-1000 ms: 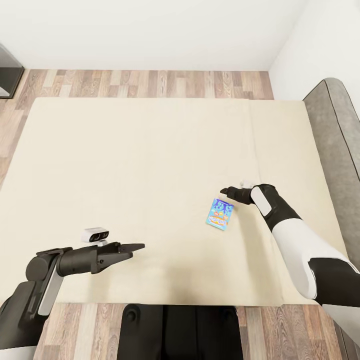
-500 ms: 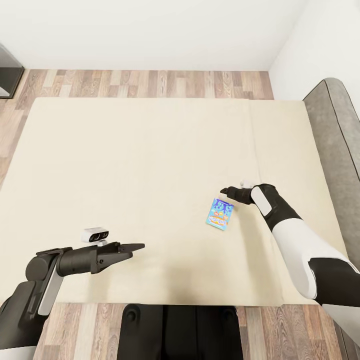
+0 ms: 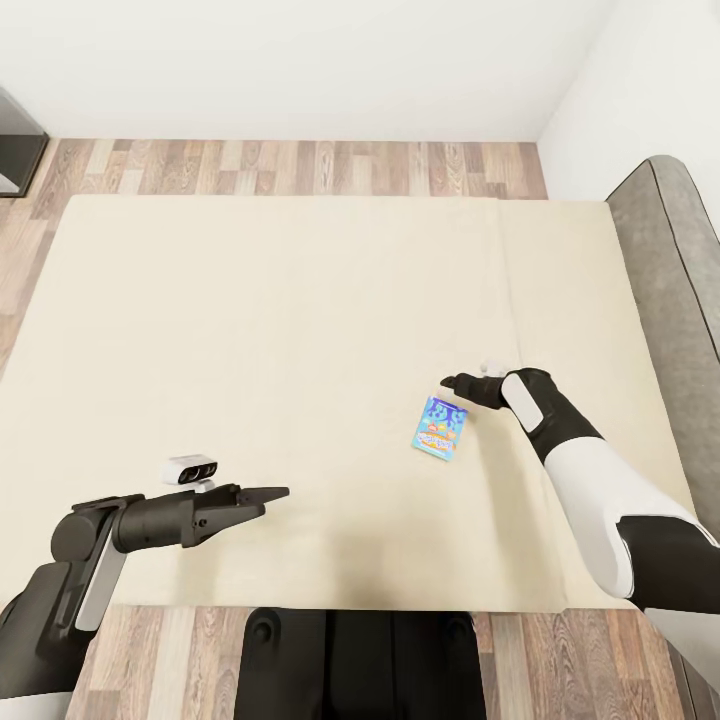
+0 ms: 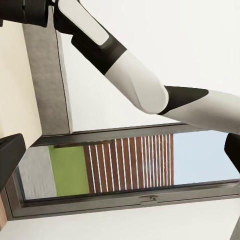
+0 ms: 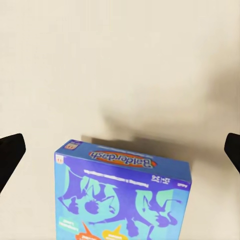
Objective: Put all the toys in the child's room - the three board games (two on the bed and one on the table), the two jigsaw puzzles on the table, and the tennis ball on the table - inside the toy box on the table in the child's room.
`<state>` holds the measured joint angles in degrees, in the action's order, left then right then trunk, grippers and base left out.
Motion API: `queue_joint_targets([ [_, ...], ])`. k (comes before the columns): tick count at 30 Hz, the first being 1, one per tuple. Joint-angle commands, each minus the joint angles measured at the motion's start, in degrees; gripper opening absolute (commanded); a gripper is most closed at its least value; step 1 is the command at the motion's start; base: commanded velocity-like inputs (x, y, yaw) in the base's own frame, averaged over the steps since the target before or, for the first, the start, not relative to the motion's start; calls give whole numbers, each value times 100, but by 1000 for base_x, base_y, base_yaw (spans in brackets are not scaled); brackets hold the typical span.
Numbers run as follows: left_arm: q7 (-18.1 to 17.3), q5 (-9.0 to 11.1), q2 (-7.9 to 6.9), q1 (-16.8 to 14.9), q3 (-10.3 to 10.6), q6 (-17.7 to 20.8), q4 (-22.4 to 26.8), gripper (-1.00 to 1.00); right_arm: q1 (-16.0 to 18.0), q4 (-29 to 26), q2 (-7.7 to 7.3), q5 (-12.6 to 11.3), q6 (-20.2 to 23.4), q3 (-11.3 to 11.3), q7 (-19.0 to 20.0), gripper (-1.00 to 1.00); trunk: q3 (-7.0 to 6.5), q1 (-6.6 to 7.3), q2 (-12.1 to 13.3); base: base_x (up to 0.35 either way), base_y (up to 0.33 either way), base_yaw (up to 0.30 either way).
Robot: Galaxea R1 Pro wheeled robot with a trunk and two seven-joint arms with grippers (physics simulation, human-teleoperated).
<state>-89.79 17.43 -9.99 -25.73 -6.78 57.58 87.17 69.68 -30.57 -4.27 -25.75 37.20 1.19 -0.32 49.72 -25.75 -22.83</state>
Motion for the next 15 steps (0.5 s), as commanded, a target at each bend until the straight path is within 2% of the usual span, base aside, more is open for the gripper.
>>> queue_joint_targets([
  [1,-21,-3,-2,-2,1,61,2,100,2,-1,-4,-14,7,12,-3,100,6,-3,-9,0,0,0],
  [15,-21,-3,-3,-1,1,56,2,100,2,47,4,-18,-109,18,-3,100,6,-3,-9,0,0,0],
])
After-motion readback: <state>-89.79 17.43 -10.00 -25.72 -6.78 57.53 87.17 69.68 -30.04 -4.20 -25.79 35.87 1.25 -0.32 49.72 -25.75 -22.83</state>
